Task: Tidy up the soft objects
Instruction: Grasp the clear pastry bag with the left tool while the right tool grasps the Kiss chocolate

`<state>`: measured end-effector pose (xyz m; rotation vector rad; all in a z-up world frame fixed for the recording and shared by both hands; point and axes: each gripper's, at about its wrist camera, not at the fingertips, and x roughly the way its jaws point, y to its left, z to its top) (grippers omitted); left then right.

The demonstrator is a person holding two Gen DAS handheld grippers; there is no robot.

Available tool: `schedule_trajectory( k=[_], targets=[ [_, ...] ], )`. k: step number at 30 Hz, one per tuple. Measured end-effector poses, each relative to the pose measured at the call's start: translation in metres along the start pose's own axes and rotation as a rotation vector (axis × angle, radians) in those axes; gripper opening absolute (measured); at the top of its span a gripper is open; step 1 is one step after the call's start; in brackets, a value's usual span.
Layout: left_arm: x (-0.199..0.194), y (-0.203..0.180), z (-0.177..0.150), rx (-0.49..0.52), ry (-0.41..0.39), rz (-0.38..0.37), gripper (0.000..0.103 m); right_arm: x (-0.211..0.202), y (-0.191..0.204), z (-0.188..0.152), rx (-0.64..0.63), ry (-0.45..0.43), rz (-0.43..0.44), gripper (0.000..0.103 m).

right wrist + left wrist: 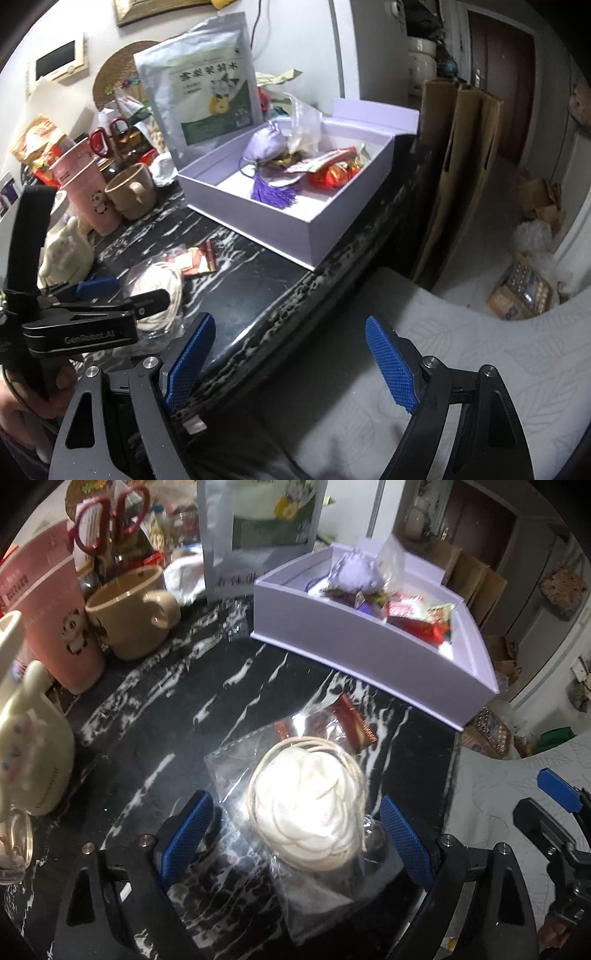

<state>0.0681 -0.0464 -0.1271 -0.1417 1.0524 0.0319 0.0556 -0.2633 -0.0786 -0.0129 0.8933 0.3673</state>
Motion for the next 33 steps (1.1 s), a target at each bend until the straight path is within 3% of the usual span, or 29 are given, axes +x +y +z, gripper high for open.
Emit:
schedule_trajectory(
  k=[3, 6, 10, 11, 12, 15, 16, 22, 33],
  targets=[
    [0.011, 0.0, 0.002, -0.02, 0.033, 0.008, 0.093, 0.007, -0.004, 0.003, 0.021, 0.015, 0.006, 0.085],
    [0.015, -0.002, 0.002, -0.002, 0.022, 0.044, 0.093, 0.012, -0.006, 0.006, 0.029, 0.02, 0.009, 0.085],
    [0.015, -0.004, 0.001, 0.026, 0.0, 0.038, 0.093, 0.017, -0.003, 0.01, 0.024, 0.028, 0.016, 0.085],
    [0.014, -0.003, 0.001, 0.032, -0.006, 0.032, 0.089, 0.019, -0.002, 0.011, 0.022, 0.03, 0.022, 0.085],
    [0.012, -0.003, 0.0, 0.043, -0.021, 0.031, 0.074, 0.02, -0.001, 0.012, 0.021, 0.031, 0.026, 0.085],
    [0.007, 0.001, 0.0, 0.053, -0.039, 0.007, 0.057, 0.024, 0.004, 0.015, 0.013, 0.031, 0.042, 0.085],
    [0.006, 0.003, -0.001, 0.053, -0.041, -0.001, 0.056, 0.025, 0.006, 0.016, 0.011, 0.031, 0.047, 0.085],
    [-0.005, 0.022, -0.007, 0.005, -0.042, -0.08, 0.054, 0.037, 0.021, 0.024, -0.012, 0.043, 0.093, 0.085],
    [-0.034, 0.067, -0.014, -0.061, -0.066, -0.051, 0.054, 0.079, 0.071, 0.032, -0.106, 0.104, 0.153, 0.085]
  ],
)
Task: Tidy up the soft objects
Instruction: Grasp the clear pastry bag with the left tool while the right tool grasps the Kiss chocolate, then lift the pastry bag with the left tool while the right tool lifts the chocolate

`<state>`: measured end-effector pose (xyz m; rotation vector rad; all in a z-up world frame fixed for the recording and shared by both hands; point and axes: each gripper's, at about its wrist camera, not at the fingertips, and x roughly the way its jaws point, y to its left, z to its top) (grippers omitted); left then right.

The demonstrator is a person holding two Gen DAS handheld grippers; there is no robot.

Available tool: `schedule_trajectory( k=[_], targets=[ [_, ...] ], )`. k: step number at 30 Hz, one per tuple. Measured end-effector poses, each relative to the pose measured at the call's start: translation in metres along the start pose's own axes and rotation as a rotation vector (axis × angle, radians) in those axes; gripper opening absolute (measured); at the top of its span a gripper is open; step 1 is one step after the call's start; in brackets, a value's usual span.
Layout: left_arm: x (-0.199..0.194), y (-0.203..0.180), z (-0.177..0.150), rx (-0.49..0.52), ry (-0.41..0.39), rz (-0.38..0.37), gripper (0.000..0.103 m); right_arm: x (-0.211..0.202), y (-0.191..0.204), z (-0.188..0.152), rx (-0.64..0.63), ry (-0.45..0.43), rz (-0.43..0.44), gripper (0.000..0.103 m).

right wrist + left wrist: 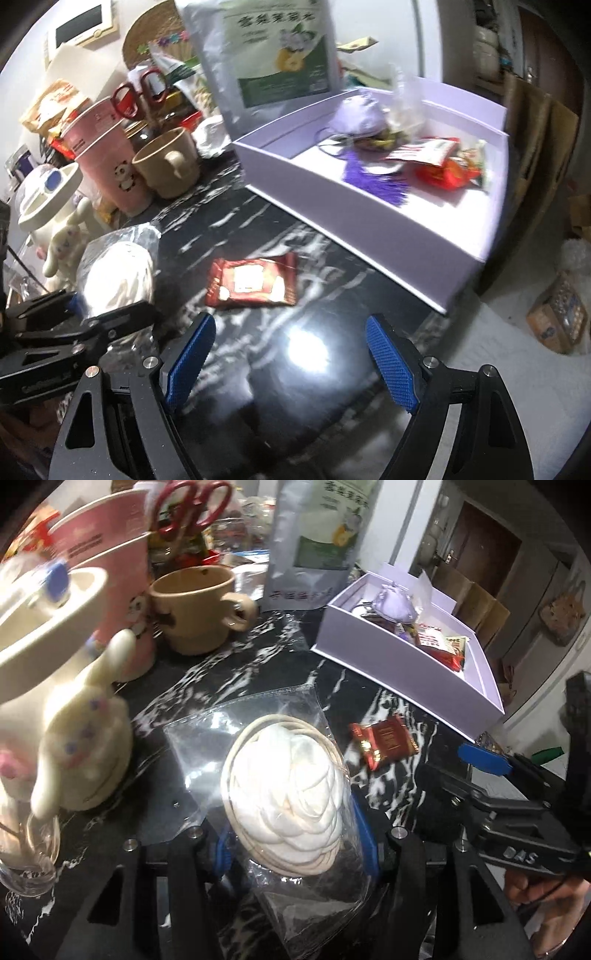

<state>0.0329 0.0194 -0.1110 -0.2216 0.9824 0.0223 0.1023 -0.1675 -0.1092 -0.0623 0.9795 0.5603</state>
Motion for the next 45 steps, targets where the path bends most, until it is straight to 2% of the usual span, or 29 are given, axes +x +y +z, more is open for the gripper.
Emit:
schedule_trajectory(
  k=[6, 15, 17, 21, 25, 33, 45],
  targets=[
    [0.004, 0.013, -0.002, -0.02, 0.028, -0.02, 0.054, 0.024, 0.018, 0.014, -0.019, 0.026, 0.024, 0.085],
    [0.009, 0.02, -0.005, -0.046, 0.046, -0.041, 0.054, 0.046, 0.027, 0.025, -0.029, 0.026, -0.023, 0.085],
    [0.01, 0.02, -0.005, -0.048, 0.049, -0.045, 0.054, 0.048, 0.031, 0.024, -0.05, 0.023, -0.042, 0.081],
    [0.008, 0.019, -0.008, -0.051, 0.048, -0.048, 0.054, 0.05, 0.042, 0.021, -0.124, 0.025, -0.115, 0.065],
    [0.004, 0.018, -0.011, -0.054, 0.044, -0.051, 0.054, 0.045, 0.039, 0.017, -0.108, 0.016, -0.102, 0.05],
    [-0.004, 0.009, -0.017, -0.037, 0.035, -0.061, 0.054, 0.031, 0.031, 0.003, -0.063, 0.013, -0.064, 0.045],
    [-0.013, -0.004, -0.029, -0.004, 0.028, -0.079, 0.054, 0.002, 0.024, -0.031, -0.032, 0.021, -0.079, 0.044]
  ],
)
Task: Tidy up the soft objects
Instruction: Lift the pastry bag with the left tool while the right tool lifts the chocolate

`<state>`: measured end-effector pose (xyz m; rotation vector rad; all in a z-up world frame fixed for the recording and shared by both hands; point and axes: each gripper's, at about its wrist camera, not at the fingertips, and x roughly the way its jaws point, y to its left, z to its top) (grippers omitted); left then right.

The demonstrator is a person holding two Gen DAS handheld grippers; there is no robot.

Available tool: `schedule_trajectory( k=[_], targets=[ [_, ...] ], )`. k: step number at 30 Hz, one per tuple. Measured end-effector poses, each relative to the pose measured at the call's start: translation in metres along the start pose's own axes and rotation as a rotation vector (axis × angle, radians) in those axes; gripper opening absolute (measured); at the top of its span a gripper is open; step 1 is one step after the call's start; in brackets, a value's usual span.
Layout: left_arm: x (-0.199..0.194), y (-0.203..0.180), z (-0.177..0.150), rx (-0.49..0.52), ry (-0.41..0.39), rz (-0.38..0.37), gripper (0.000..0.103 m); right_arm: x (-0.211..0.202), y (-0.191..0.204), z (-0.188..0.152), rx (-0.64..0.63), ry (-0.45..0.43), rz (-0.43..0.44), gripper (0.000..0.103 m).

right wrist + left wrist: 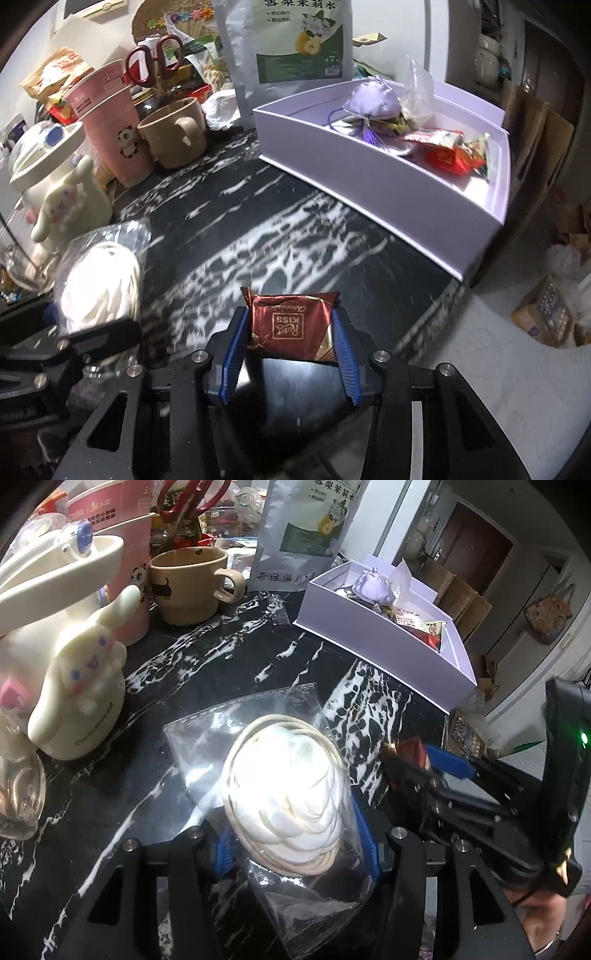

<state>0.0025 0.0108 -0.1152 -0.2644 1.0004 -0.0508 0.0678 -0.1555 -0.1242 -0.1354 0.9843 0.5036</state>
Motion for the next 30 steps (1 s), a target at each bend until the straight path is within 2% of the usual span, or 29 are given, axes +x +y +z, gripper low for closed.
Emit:
schedule_trajectory(
  k=[3, 7, 12, 14, 15, 19, 30],
  targets=[
    [-0.001, -0.001, -0.002, 0.002, -0.001, 0.003, 0.054, -0.007, 0.003, -0.01, -0.009, 0.009, 0.001, 0.046],
    [-0.002, -0.002, -0.005, 0.002, 0.0, 0.007, 0.054, -0.01, 0.008, -0.018, -0.028, -0.004, -0.008, 0.061],
    [-0.004, -0.005, -0.008, 0.007, -0.003, 0.011, 0.053, -0.008, 0.017, -0.02, -0.051, -0.028, -0.037, 0.064],
    [-0.004, -0.005, -0.008, 0.007, -0.002, 0.012, 0.053, -0.007, 0.019, -0.021, -0.058, -0.038, -0.055, 0.061],
    [-0.004, -0.006, -0.009, 0.007, -0.001, 0.012, 0.053, -0.007, 0.021, -0.021, -0.068, -0.04, -0.069, 0.053],
    [-0.003, -0.007, -0.011, 0.005, 0.002, 0.008, 0.054, -0.008, 0.021, -0.021, -0.071, -0.048, -0.075, 0.047],
    [-0.01, -0.009, -0.013, 0.014, -0.013, 0.018, 0.054, -0.018, 0.015, -0.025, -0.033, -0.062, -0.014, 0.041]
  ],
)
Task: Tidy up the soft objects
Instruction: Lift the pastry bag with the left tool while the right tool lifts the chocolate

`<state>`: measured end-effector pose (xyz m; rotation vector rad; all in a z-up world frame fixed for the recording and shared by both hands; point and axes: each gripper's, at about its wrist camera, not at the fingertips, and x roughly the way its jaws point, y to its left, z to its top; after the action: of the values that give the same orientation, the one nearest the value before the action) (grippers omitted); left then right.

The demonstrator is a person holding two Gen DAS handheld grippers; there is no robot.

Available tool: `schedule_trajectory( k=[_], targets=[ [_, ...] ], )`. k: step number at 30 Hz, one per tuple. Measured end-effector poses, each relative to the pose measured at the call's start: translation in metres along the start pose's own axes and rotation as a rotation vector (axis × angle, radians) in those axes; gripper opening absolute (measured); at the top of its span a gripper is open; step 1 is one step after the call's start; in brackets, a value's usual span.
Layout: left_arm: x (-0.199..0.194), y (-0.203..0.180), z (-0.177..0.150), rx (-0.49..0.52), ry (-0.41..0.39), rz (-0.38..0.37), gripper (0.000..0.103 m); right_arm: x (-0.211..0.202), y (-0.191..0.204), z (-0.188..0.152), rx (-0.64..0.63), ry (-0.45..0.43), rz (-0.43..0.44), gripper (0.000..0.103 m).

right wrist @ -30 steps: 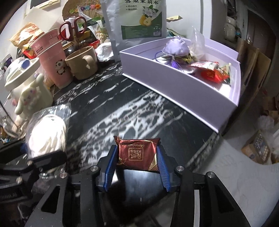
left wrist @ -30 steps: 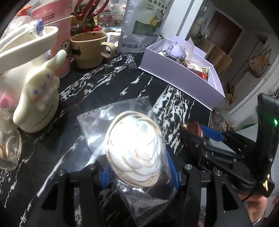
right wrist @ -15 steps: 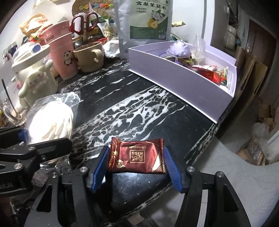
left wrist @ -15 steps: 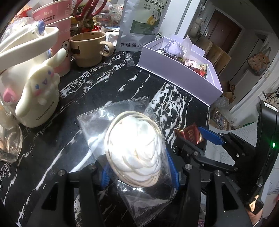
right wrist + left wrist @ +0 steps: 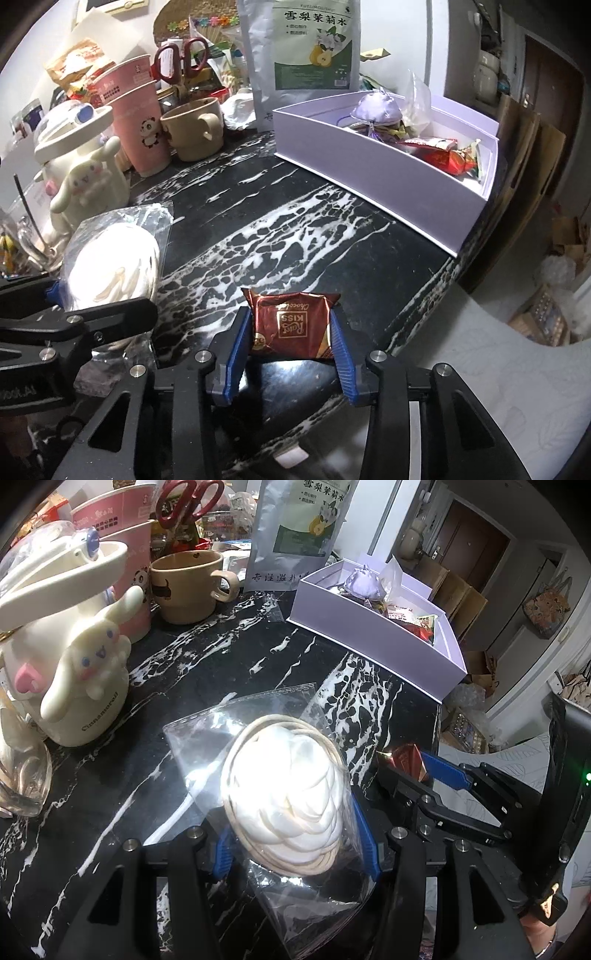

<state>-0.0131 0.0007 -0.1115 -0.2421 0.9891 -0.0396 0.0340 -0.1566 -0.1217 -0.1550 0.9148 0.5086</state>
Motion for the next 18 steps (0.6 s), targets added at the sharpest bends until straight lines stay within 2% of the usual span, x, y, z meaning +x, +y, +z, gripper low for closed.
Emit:
schedule_trajectory(
  k=[10, 18],
  targets=[
    [-0.009, -0.004, -0.003, 0.006, -0.018, 0.004, 0.054, -0.015, -0.003, -0.006, 0.032, -0.013, 0.054, 0.041],
    [-0.022, -0.019, 0.004, 0.049, -0.054, -0.018, 0.054, -0.037, -0.014, -0.005, 0.071, -0.045, 0.075, 0.041]
  ],
)
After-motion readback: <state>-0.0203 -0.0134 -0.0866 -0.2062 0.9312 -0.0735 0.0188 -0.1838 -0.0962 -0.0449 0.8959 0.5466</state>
